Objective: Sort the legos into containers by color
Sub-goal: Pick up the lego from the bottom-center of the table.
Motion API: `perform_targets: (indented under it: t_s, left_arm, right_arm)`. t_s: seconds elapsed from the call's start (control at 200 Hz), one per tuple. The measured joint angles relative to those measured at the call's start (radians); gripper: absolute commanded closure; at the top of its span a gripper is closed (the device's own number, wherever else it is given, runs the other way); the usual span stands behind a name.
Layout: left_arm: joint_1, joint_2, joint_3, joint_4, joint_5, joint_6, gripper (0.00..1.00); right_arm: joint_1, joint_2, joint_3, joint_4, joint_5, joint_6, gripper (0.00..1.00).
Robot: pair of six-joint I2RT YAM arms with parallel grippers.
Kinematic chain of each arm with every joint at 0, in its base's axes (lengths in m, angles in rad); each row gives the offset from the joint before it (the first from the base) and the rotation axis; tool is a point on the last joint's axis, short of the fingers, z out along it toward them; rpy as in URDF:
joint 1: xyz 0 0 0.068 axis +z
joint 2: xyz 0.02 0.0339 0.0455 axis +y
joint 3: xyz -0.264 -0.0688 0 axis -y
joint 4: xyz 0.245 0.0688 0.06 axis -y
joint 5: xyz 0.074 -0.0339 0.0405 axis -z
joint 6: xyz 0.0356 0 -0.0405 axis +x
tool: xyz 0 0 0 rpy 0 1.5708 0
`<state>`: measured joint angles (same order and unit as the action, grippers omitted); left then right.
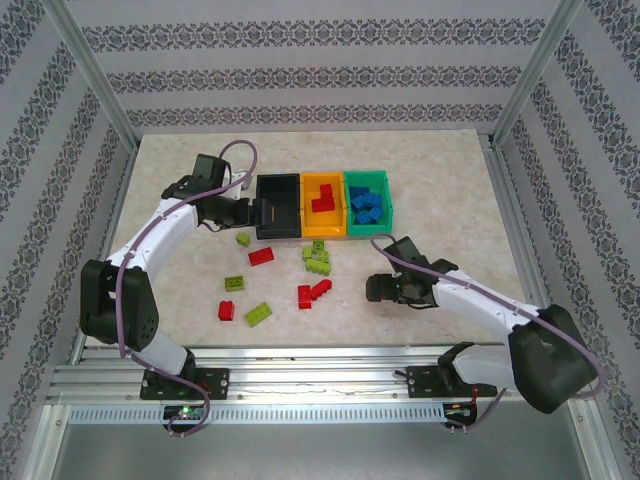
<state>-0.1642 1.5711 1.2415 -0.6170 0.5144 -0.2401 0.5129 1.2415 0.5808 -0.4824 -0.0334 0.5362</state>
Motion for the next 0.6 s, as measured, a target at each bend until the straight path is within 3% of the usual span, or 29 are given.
perform_targets:
  t_s: [0.27,0.53,0.605]
  left_arm:
    - [0.000,0.000,0.000,0.000,0.002,0.000,0.20]
    - [0.000,0.000,0.000,0.000,0.002,0.000,0.20]
    - [0.000,0.000,0.000,0.000,0.004,0.000,0.20]
  right_arm:
    - [0.061,0.113,0.072,0.000,0.001,-0.023,0.16]
    - [0.088,0.175,0.105,0.007,0.005,-0.054,0.39]
    - [0.096,0.180,0.111,0.011,0.006,-0.069,0.41]
